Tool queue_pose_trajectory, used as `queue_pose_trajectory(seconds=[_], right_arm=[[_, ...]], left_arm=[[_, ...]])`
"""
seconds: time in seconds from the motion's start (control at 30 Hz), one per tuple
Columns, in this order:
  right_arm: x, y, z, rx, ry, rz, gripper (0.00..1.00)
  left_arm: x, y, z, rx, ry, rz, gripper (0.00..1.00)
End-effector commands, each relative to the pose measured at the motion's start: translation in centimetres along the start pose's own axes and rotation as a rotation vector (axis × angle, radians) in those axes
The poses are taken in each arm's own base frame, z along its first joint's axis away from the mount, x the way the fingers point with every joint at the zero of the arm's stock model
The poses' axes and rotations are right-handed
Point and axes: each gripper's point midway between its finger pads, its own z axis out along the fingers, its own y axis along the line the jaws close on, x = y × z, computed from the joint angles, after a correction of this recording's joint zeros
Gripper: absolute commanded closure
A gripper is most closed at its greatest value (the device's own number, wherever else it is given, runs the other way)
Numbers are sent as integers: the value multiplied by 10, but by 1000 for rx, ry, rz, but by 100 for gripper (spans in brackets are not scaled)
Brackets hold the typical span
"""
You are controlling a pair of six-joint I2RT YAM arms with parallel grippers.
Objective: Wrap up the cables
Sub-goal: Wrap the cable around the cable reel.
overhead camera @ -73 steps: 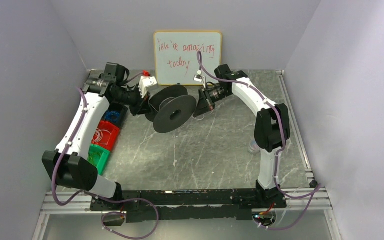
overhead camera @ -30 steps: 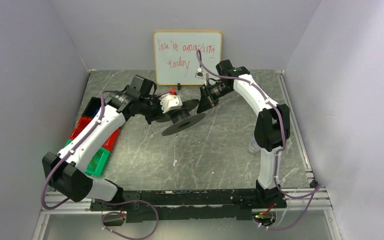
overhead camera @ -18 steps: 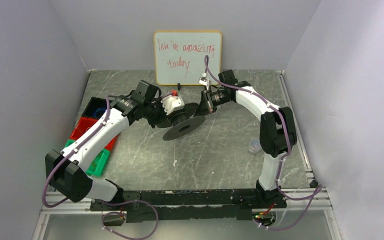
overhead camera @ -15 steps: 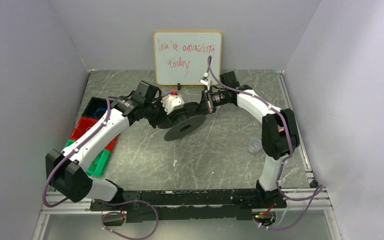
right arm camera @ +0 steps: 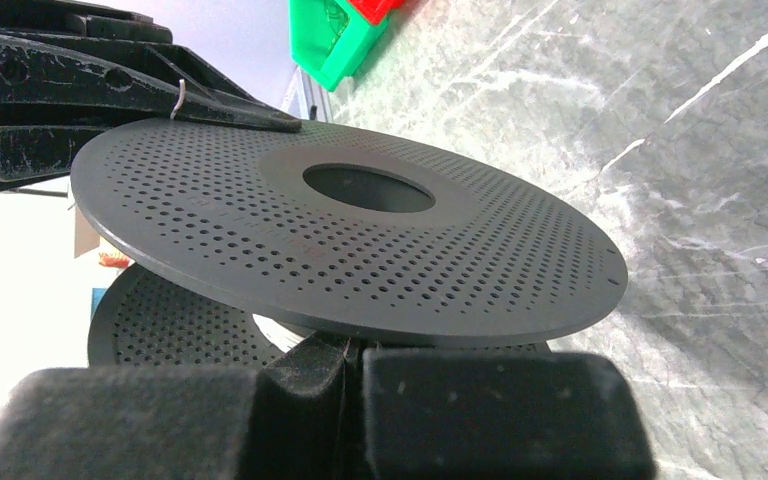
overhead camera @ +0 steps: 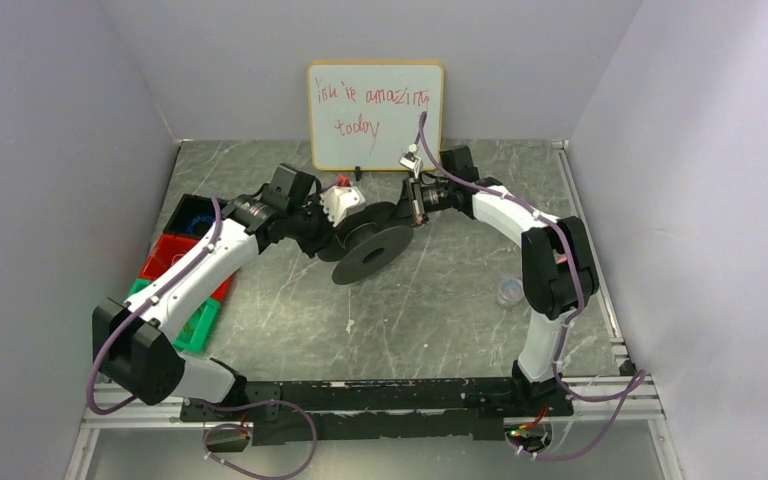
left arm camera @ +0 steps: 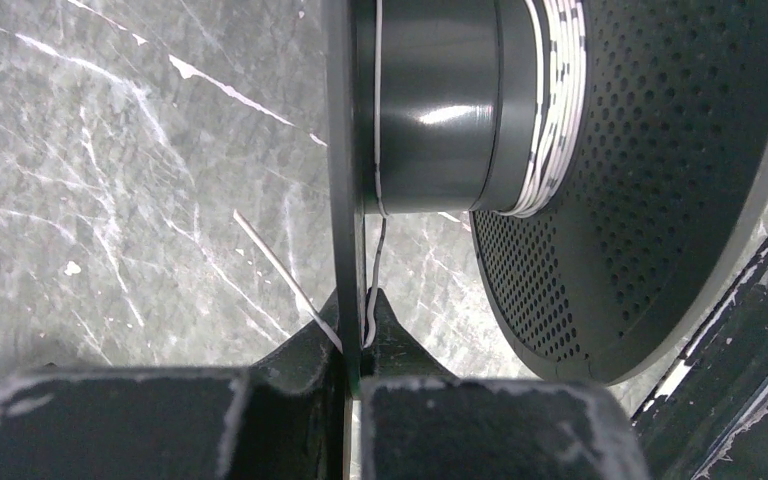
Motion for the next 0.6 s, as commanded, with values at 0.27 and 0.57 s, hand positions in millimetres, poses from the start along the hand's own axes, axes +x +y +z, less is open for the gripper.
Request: queue_pose_trajectory(seconds=[0.27, 0.57], right_arm=[[-5, 62, 6, -245, 83, -146, 100], [-4, 72, 2, -273, 102, -160, 94]], left_arm=[[16, -4, 19, -22, 75, 53, 98], [26, -9, 33, 6, 133, 24, 98]])
